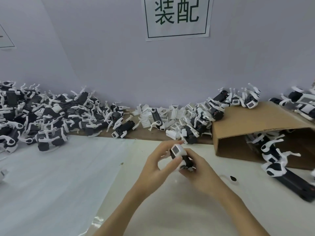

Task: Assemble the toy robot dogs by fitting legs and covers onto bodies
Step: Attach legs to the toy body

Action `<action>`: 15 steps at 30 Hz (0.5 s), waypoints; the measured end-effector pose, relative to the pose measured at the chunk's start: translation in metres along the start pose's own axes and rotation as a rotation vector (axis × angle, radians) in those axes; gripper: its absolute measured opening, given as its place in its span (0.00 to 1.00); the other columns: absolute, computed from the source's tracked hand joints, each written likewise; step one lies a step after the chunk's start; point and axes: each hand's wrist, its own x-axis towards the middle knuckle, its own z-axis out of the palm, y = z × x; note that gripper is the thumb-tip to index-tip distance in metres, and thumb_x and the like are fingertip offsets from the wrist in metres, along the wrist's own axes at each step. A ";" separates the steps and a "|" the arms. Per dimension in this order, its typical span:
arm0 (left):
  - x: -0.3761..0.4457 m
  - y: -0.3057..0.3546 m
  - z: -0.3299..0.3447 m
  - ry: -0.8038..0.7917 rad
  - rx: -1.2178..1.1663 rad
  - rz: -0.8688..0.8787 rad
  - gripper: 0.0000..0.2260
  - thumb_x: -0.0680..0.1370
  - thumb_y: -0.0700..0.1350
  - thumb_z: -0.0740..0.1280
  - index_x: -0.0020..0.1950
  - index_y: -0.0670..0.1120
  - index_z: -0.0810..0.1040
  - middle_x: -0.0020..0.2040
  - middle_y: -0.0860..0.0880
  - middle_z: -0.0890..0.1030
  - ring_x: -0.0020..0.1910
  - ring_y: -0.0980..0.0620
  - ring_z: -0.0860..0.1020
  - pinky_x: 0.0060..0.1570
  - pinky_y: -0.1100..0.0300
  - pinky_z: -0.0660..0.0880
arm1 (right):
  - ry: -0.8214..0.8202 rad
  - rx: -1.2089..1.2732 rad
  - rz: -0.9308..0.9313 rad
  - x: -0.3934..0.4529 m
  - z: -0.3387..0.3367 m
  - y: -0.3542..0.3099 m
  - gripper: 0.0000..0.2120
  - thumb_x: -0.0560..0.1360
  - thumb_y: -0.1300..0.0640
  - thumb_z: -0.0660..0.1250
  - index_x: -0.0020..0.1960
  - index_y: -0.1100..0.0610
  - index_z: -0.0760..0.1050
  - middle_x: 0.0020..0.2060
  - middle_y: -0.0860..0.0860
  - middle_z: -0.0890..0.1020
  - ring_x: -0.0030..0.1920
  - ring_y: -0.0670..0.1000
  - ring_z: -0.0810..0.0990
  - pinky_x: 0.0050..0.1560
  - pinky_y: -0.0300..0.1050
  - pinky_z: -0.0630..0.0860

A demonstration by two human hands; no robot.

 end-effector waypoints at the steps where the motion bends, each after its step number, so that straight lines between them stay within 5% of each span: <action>1: -0.001 0.002 0.004 0.001 0.009 0.022 0.13 0.85 0.52 0.68 0.68 0.55 0.82 0.68 0.52 0.81 0.71 0.47 0.77 0.68 0.50 0.73 | 0.010 -0.013 -0.030 0.000 0.003 0.001 0.29 0.79 0.67 0.69 0.60 0.31 0.74 0.54 0.39 0.83 0.56 0.43 0.82 0.53 0.35 0.77; 3: -0.001 0.007 0.010 0.020 -0.005 0.025 0.10 0.86 0.49 0.67 0.65 0.54 0.84 0.67 0.53 0.82 0.71 0.47 0.76 0.68 0.49 0.72 | 0.046 -0.023 -0.070 -0.001 0.006 0.004 0.33 0.78 0.69 0.69 0.59 0.27 0.73 0.54 0.35 0.82 0.58 0.41 0.81 0.52 0.32 0.77; 5: 0.001 0.008 0.010 0.044 -0.046 0.009 0.12 0.87 0.49 0.64 0.65 0.54 0.85 0.69 0.55 0.82 0.74 0.49 0.74 0.72 0.47 0.70 | 0.143 -0.036 -0.134 -0.001 0.006 0.005 0.31 0.76 0.70 0.71 0.62 0.34 0.75 0.56 0.37 0.82 0.60 0.42 0.81 0.56 0.34 0.78; 10: 0.003 0.010 0.007 0.158 -0.234 -0.251 0.21 0.82 0.68 0.57 0.72 0.64 0.76 0.67 0.66 0.79 0.71 0.64 0.74 0.67 0.51 0.74 | 0.424 -0.382 -0.274 0.001 0.002 0.007 0.27 0.67 0.69 0.80 0.62 0.52 0.81 0.60 0.47 0.76 0.57 0.46 0.79 0.56 0.40 0.80; 12: 0.005 0.010 0.009 0.169 -0.327 -0.412 0.21 0.79 0.70 0.63 0.66 0.60 0.81 0.58 0.59 0.84 0.63 0.56 0.82 0.59 0.47 0.82 | 0.420 -0.527 -0.287 0.001 0.007 0.007 0.33 0.65 0.68 0.82 0.67 0.52 0.78 0.61 0.49 0.73 0.58 0.51 0.77 0.56 0.41 0.80; 15: 0.008 0.007 0.006 0.241 -0.437 -0.568 0.12 0.81 0.55 0.73 0.57 0.49 0.87 0.52 0.45 0.87 0.53 0.48 0.87 0.48 0.50 0.85 | 0.377 -0.524 -0.272 0.001 0.013 0.005 0.40 0.65 0.63 0.82 0.73 0.51 0.71 0.60 0.48 0.72 0.60 0.52 0.75 0.58 0.50 0.81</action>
